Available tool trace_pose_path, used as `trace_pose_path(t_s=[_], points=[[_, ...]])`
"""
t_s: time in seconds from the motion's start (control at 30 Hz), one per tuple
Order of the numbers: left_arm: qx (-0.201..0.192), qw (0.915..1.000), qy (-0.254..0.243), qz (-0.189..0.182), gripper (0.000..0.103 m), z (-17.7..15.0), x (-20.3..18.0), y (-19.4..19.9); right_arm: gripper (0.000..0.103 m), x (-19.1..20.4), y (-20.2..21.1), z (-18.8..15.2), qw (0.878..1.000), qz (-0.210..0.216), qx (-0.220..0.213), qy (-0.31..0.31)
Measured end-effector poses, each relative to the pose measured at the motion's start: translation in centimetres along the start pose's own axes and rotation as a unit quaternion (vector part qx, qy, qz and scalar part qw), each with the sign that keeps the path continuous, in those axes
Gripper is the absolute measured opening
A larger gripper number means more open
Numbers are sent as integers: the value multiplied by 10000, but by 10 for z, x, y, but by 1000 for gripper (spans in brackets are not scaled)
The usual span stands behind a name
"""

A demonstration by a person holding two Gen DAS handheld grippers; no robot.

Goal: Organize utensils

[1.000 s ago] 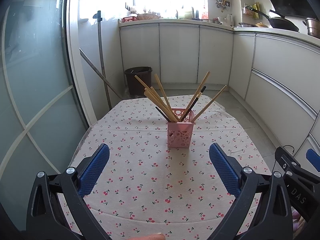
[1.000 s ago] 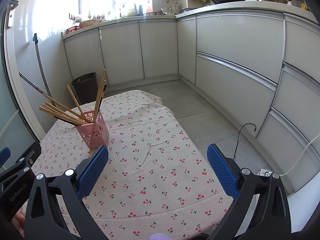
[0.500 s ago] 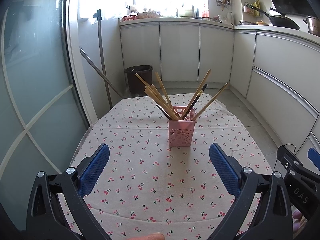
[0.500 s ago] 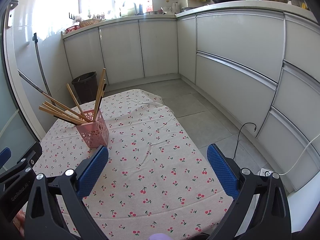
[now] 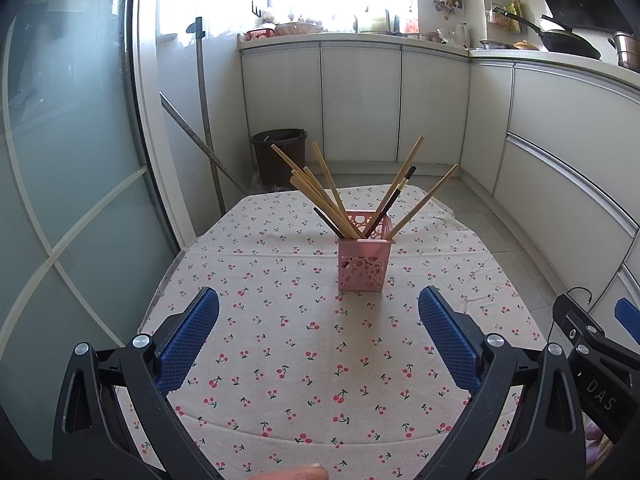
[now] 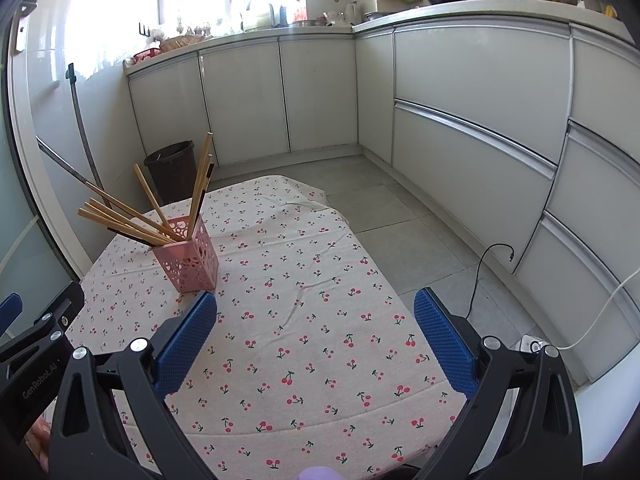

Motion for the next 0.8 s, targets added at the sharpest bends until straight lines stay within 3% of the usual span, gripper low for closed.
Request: trace_pose_path(t_s=[0.23, 0.43, 0.6, 0.8], points=[[37, 9999, 88, -87, 96, -1, 1, 0, 96, 0, 0, 0, 10000, 3, 14, -5], [-30, 9996, -46, -264, 88, -4, -6, 0, 96, 0, -1, -1, 10000, -2, 20, 12], [73, 9997, -13, -239, 96, -3, -6, -3, 96, -1, -1, -2, 10000, -11, 21, 8], [94, 9997, -17, -204, 96, -3, -6, -2, 96, -1, -3, -3, 10000, -33, 51, -2]])
Point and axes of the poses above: each gripper's, at about its wrist camera, not at the fingertips, and y roughly against the way its jaws point, x to its left, z to its top, the point moved 3 cm from there along -y, roughly the way its jaws point, and after that the axes turned 15 degrees about z, right-handed, at the moved point
